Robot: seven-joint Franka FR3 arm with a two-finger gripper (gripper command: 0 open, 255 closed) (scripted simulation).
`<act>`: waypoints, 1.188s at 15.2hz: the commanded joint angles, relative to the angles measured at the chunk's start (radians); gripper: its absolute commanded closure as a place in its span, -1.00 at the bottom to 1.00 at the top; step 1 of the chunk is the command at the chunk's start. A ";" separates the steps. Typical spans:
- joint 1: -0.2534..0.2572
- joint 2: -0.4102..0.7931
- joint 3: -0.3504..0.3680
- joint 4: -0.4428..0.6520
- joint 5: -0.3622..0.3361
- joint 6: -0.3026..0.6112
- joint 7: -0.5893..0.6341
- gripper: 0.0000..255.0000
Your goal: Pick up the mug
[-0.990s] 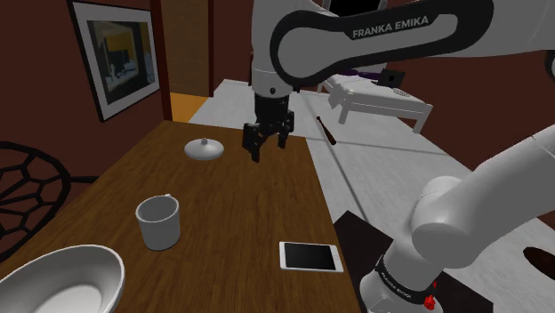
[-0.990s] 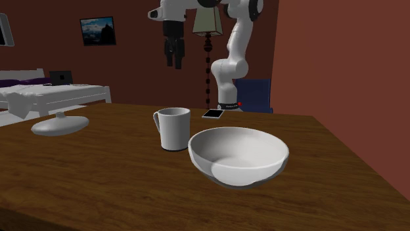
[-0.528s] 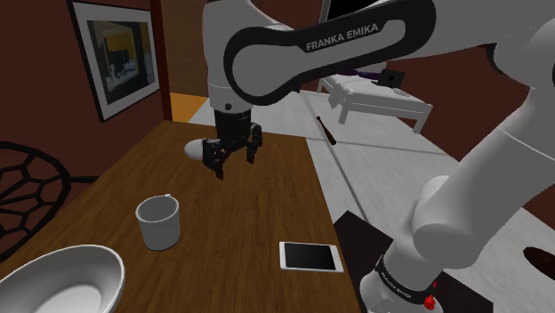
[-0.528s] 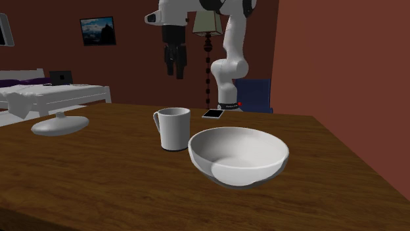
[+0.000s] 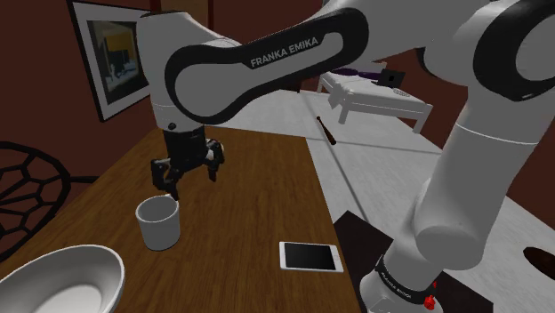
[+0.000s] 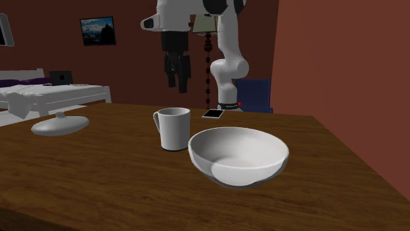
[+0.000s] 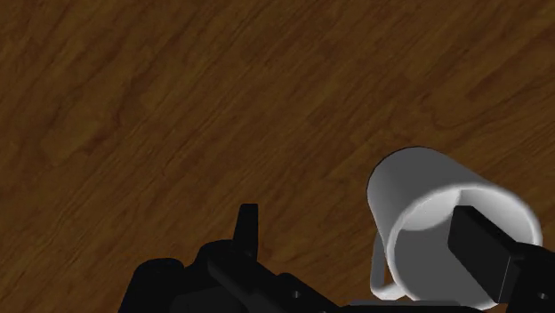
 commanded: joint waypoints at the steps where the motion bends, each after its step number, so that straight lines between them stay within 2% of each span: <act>1: 0.026 0.089 0.013 0.080 -0.039 -0.007 0.054 -1.00; 8: 0.157 0.379 0.010 0.383 -0.153 -0.065 0.187 -1.00; 18: 0.164 0.420 -0.004 0.337 -0.175 0.017 0.202 -1.00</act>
